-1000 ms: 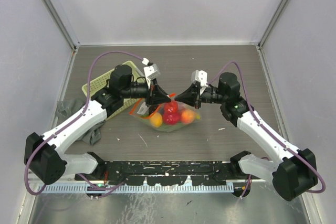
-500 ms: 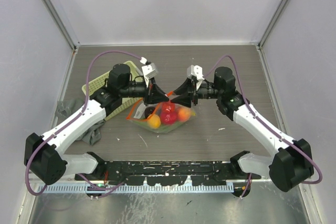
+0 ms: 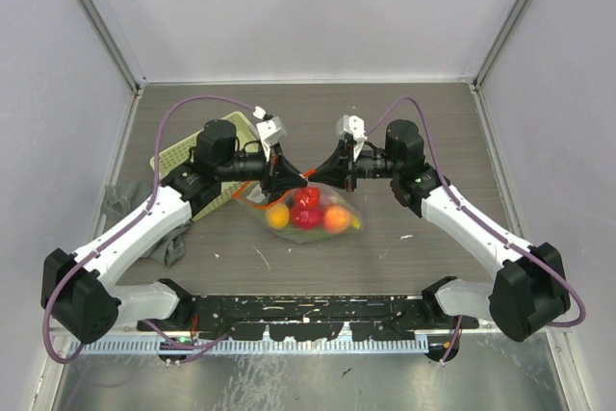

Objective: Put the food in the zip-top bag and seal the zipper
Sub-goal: Zip the zipper food storage bag at the center of the board.

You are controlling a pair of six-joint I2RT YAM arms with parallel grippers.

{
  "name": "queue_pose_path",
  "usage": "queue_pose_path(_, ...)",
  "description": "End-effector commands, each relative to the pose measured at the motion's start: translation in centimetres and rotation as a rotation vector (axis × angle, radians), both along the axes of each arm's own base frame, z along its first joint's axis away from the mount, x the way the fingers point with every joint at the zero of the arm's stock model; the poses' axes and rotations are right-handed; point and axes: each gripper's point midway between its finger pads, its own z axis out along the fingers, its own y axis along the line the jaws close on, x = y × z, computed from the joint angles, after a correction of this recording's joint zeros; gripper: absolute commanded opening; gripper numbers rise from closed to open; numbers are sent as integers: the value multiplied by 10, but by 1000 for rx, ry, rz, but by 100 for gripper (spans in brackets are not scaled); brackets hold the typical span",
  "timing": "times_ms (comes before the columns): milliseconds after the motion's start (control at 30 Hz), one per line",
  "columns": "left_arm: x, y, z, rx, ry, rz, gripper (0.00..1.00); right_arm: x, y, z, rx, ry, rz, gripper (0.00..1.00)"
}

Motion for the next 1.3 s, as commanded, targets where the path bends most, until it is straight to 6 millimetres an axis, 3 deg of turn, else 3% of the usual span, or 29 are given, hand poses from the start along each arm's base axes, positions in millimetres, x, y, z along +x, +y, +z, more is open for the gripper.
queue_pose_path(0, -11, 2, 17, -52, -17, 15, 0, 14, -12, 35, 46, -123, -110, 1)
queue_pose_path(700, 1, 9, 2, -17, 16, 119, 0, 41, -87, 30, 38, -76, -624, 1)
queue_pose_path(867, 3, 9, 0, -10, 16, 126, 0, 45, -109, 19, 26, -44, -768, 1)
queue_pose_path(1267, 4, 12, -6, 16, 9, 135, 0, 45, -159, 13, 1, -24, -1040, 1)
